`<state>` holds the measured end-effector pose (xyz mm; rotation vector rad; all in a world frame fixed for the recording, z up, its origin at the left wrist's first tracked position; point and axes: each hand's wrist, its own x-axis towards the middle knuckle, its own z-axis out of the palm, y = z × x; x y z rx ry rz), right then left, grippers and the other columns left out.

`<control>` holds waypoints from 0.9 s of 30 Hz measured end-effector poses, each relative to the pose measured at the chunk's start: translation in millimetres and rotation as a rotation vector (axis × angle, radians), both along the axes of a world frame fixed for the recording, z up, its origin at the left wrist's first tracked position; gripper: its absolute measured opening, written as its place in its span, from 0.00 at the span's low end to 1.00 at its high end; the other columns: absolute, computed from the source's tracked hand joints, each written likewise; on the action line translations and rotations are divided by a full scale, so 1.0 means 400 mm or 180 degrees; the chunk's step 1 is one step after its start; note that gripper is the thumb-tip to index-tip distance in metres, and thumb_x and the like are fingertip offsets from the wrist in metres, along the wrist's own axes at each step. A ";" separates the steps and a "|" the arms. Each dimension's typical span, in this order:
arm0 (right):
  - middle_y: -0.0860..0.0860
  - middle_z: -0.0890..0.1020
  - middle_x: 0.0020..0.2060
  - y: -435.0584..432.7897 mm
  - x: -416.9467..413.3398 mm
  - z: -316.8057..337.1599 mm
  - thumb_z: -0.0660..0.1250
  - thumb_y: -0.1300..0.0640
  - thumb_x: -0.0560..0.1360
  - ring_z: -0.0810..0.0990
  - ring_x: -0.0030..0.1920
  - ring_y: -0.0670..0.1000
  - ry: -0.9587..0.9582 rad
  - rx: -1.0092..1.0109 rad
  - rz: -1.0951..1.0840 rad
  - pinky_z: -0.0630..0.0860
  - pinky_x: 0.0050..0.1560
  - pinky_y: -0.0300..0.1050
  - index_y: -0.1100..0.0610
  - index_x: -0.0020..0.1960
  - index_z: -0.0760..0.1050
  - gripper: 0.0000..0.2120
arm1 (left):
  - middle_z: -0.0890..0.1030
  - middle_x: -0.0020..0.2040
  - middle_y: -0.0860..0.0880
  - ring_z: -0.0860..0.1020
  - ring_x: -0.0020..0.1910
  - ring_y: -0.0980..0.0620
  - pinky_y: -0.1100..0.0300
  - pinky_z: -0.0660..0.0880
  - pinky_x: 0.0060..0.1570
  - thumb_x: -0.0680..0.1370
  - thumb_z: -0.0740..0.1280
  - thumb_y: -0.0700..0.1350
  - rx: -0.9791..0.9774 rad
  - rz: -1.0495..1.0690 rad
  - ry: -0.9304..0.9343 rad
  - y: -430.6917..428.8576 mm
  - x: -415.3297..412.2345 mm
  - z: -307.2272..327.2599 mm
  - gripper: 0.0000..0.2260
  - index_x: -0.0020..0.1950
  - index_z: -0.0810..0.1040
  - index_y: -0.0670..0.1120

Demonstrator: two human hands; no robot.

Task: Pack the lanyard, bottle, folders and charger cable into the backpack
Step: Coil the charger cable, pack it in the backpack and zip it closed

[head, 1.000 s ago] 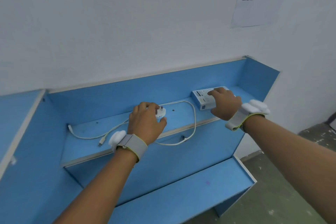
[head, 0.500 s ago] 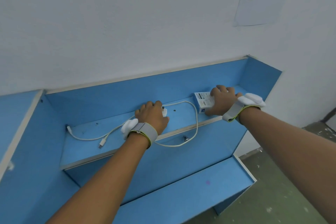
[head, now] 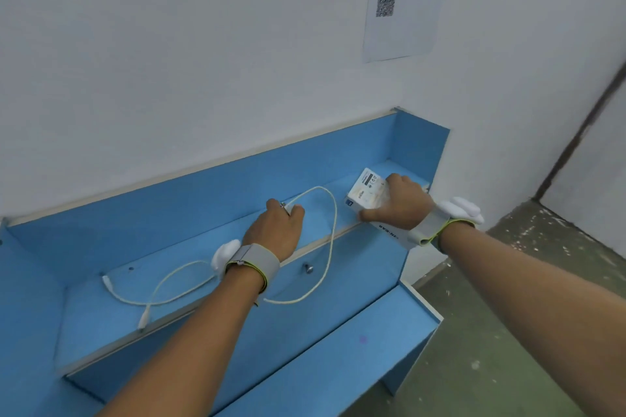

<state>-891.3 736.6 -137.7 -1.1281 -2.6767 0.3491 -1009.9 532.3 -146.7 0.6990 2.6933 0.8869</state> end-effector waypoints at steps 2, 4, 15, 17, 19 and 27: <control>0.52 0.76 0.51 0.033 0.077 0.003 0.69 0.25 0.52 0.76 0.52 0.57 0.0056 -0.0083 -0.0170 0.75 0.53 0.55 0.55 0.57 0.70 0.45 | 0.79 0.50 0.43 0.75 0.48 0.40 0.51 0.71 0.48 0.80 0.54 0.59 0.0233 -0.0268 -0.0058 0.067 0.055 0.037 0.20 0.55 0.68 0.43; 0.50 0.76 0.49 0.052 0.142 0.004 0.66 0.23 0.50 0.77 0.49 0.55 0.0125 -0.0126 -0.0253 0.76 0.50 0.55 0.53 0.54 0.70 0.44 | 0.78 0.48 0.44 0.74 0.47 0.41 0.51 0.71 0.47 0.79 0.54 0.61 0.0443 -0.0509 -0.0079 0.120 0.105 0.065 0.20 0.53 0.69 0.44; 0.50 0.74 0.58 0.131 0.905 -0.044 0.67 0.24 0.57 0.73 0.59 0.54 0.0281 -0.0168 -0.1907 0.70 0.58 0.55 0.50 0.68 0.67 0.47 | 0.81 0.52 0.45 0.78 0.52 0.42 0.51 0.73 0.52 0.77 0.54 0.65 0.0562 -0.2479 -0.0373 0.521 0.661 0.054 0.22 0.59 0.68 0.49; 0.50 0.73 0.58 0.123 1.108 -0.064 0.67 0.24 0.57 0.73 0.58 0.54 0.0413 -0.0196 -0.2432 0.70 0.56 0.54 0.50 0.67 0.68 0.46 | 0.80 0.52 0.46 0.77 0.53 0.41 0.51 0.72 0.51 0.78 0.55 0.64 0.0549 -0.2846 -0.0422 0.586 0.841 0.056 0.21 0.59 0.67 0.49; 0.50 0.73 0.57 0.115 1.196 -0.067 0.66 0.24 0.57 0.72 0.57 0.54 0.0380 -0.0188 -0.2638 0.69 0.54 0.53 0.50 0.66 0.68 0.46 | 0.78 0.51 0.47 0.75 0.51 0.43 0.52 0.70 0.50 0.79 0.56 0.63 0.0672 -0.2953 -0.0346 0.615 0.919 0.061 0.20 0.58 0.67 0.48; 0.51 0.74 0.58 0.025 1.630 -0.060 0.62 0.22 0.57 0.72 0.58 0.53 0.0403 -0.0023 -0.3661 0.66 0.53 0.51 0.48 0.65 0.68 0.45 | 0.77 0.44 0.49 0.74 0.45 0.44 0.55 0.66 0.43 0.78 0.59 0.62 0.1080 -0.3773 -0.0326 0.695 1.392 0.112 0.19 0.55 0.70 0.46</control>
